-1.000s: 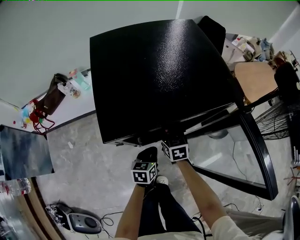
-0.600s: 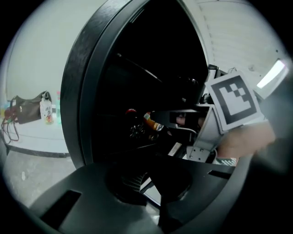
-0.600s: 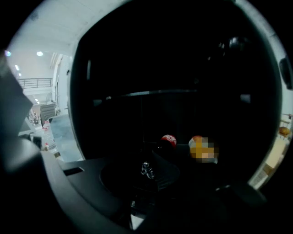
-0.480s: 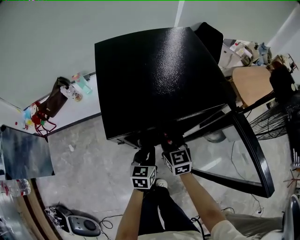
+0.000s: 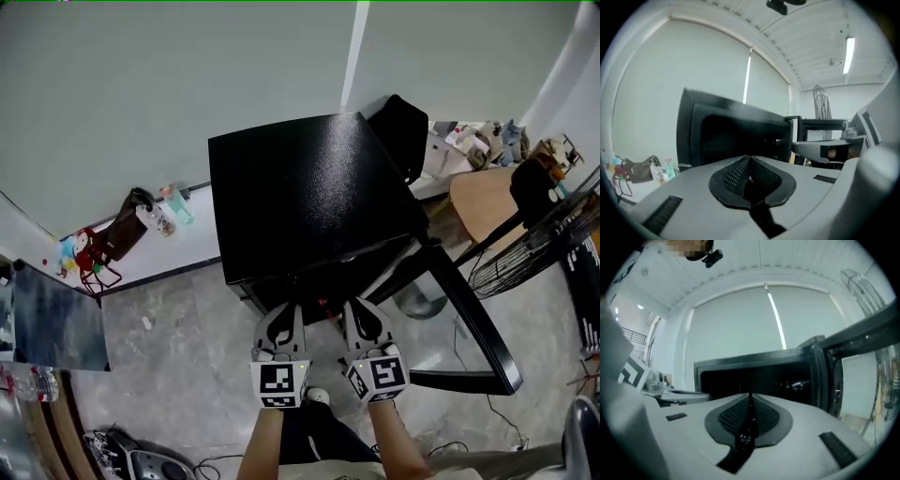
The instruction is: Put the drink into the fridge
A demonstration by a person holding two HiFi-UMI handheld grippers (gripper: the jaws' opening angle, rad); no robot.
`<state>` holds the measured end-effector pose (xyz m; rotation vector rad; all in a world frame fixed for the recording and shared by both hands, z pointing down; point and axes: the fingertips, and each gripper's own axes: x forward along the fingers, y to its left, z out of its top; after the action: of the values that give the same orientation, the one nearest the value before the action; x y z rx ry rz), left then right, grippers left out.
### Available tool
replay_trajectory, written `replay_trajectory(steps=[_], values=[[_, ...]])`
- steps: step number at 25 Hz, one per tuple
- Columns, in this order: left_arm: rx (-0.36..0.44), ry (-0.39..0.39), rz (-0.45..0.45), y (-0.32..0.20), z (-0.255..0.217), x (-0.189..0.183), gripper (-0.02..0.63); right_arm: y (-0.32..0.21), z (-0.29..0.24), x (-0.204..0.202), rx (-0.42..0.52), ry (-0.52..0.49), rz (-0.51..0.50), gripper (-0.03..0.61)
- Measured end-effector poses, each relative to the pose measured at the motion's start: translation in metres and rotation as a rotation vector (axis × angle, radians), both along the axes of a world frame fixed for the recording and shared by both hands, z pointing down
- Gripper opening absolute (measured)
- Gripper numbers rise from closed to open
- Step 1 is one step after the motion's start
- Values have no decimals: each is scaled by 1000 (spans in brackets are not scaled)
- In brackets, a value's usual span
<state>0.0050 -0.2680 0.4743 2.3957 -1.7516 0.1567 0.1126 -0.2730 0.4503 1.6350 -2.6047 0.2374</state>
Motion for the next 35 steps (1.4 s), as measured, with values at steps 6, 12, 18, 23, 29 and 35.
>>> replay_trajectory(steps=[6,12,18,23,29,35], values=[[107,-9,-49,22,-73,-8,5,24,-61,19,73,-53,43,18],[157,1,-74,48,-111,-18,5,47,-99,25,132,-47,62,20],[204,6,-80,67,-135,-24,5,66,-119,26,175,-42,67,18],[225,-12,-71,81,-141,-22,5,79,-120,24,176,-38,72,0],[232,-3,-66,88,-148,-21,5,87,-126,25,186,-27,78,2],[236,-3,-63,91,-150,-19,5,91,-131,31,192,-24,88,1]])
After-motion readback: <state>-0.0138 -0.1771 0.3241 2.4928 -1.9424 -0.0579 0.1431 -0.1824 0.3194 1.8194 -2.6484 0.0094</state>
